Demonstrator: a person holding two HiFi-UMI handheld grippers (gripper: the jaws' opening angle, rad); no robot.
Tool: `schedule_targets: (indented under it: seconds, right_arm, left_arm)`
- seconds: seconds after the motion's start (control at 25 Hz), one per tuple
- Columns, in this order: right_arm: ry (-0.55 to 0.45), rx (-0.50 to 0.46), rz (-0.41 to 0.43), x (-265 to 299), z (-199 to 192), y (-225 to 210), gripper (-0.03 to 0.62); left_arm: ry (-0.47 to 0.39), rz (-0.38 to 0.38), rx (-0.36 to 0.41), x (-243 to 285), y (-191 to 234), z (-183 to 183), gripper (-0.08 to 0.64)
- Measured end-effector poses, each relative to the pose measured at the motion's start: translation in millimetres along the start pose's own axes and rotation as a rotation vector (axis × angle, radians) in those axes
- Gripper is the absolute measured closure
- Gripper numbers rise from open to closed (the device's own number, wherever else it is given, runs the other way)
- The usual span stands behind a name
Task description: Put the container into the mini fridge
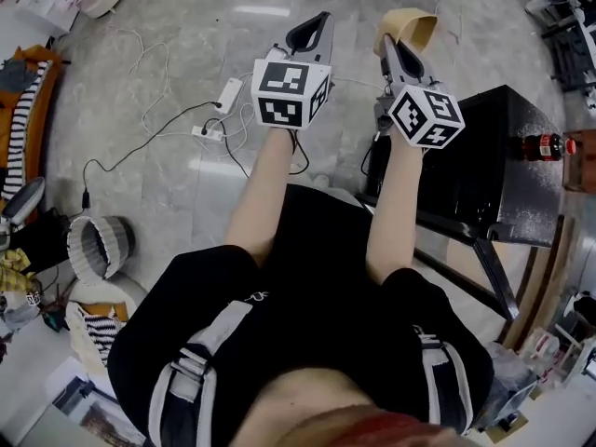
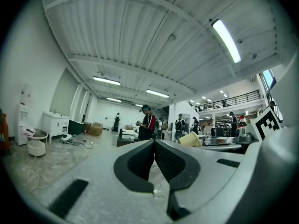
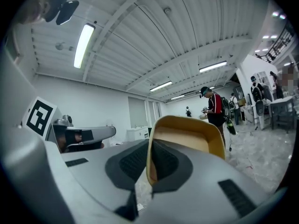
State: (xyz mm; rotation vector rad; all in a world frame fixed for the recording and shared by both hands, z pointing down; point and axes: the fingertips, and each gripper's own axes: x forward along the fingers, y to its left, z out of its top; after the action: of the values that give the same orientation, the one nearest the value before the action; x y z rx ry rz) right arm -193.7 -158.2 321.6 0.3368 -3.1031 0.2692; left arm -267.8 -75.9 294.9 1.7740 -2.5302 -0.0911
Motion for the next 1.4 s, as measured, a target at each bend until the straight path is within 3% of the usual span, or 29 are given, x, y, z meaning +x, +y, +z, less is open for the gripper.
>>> schedule_targets:
  seconds: [0.24, 0.44, 0.68, 0.92, 1.16, 1.4]
  right_arm:
    - [0.118, -0.193, -0.083, 17, 0, -13, 0.574]
    - [0.25, -0.246, -0.163, 15, -32, -31, 0.574]
    - [0.406, -0.217, -0.293, -16, -72, -70, 0.574]
    - [0.605, -0.159, -0.563, -93, -102, -138, 0.574]
    - [0.655, -0.068, -0.743, -169, -116, -185, 0.574]
    - [0.712, -0.055, -0.863, -219, -129, -215, 0.574]
  left_arm:
    - [0.04, -0.084, 0.0, 34, -2, 1, 0.552]
    - [0.107, -0.145, -0.03, 58, -9, -30, 0.552]
    - [0.187, -0.255, -0.063, 85, -45, -67, 0.552]
    - [0.257, -0.423, -0.061, 113, -128, -98, 0.552]
    - [0.288, -0.57, -0.048, 126, -202, -111, 0.552]
    - [0.307, -0.643, -0.042, 136, -247, -117, 0.552]
